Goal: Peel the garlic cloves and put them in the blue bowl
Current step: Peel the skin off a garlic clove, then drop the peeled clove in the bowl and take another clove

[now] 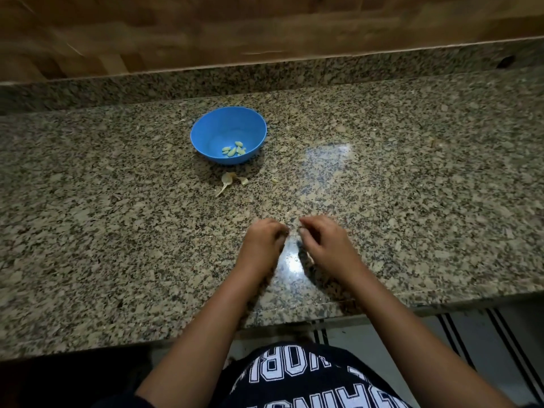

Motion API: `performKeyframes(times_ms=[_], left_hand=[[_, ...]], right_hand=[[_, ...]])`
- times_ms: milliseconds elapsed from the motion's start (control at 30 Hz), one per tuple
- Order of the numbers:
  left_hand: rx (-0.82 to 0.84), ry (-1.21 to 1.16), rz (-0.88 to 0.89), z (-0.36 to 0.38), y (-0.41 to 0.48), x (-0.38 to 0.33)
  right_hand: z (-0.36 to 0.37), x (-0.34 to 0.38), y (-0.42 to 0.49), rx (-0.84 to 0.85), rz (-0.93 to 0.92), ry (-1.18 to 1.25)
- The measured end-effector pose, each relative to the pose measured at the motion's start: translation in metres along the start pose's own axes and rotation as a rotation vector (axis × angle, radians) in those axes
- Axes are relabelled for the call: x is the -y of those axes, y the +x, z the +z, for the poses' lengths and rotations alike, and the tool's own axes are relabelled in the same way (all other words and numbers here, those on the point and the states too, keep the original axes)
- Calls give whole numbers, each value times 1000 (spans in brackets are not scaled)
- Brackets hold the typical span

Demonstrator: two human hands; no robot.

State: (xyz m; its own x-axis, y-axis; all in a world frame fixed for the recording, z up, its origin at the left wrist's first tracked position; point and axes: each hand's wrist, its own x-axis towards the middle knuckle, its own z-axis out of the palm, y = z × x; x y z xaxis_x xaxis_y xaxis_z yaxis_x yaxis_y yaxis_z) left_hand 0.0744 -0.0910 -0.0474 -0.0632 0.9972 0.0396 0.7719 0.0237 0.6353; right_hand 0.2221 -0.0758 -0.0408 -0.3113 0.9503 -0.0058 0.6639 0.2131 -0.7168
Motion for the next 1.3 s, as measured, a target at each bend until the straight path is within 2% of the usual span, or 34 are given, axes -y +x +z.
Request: performKeyframes(times_ms=[133,200,267,400,467,567,667,767,833,900,967,1033,1100,1167,1300], left_hand=[[-180,-609,-482,-20,-3,1],[-304,-792,-611,-30,-5,6],[-390,-864,-646,-37,-5,9],[-478,-909,-627,-39,-11,13],[-499,-909,-623,-38,-13,16],[-529,-937,-644,-37,-17,18],[-567,-1010,-643,-36,-21,18],[-590,-1048,-653,-37,-29,20],[-616,-1059,-659,-42,-40,28],[-664,-1094,-685,-53,-54,39],[-755,-1121,-711,-70,-74,55],[-873,-1178,-710,-92,-99,71],[-1007,-1258,-704,-114,-129,89],[-1141,-1334,-724,-140,-165,112],[-1342,-1358,-734,-187,-251,165]], right_hand=[[9,0,-10,262,-136,-316],[20,-2,-9,336,-183,-508],[30,-2,0,357,-233,-595],[48,16,26,380,-369,-536],[57,21,30,377,-438,-444],[61,19,16,270,-558,-240],[59,15,4,255,-605,-178],[61,20,5,236,-596,-169],[64,34,9,214,-527,-149],[70,55,11,227,-365,-68],[84,86,10,243,-169,133],[105,123,5,321,2,381],[130,162,-6,459,92,548],[160,203,-21,599,112,647],[236,286,-65,768,87,742]])
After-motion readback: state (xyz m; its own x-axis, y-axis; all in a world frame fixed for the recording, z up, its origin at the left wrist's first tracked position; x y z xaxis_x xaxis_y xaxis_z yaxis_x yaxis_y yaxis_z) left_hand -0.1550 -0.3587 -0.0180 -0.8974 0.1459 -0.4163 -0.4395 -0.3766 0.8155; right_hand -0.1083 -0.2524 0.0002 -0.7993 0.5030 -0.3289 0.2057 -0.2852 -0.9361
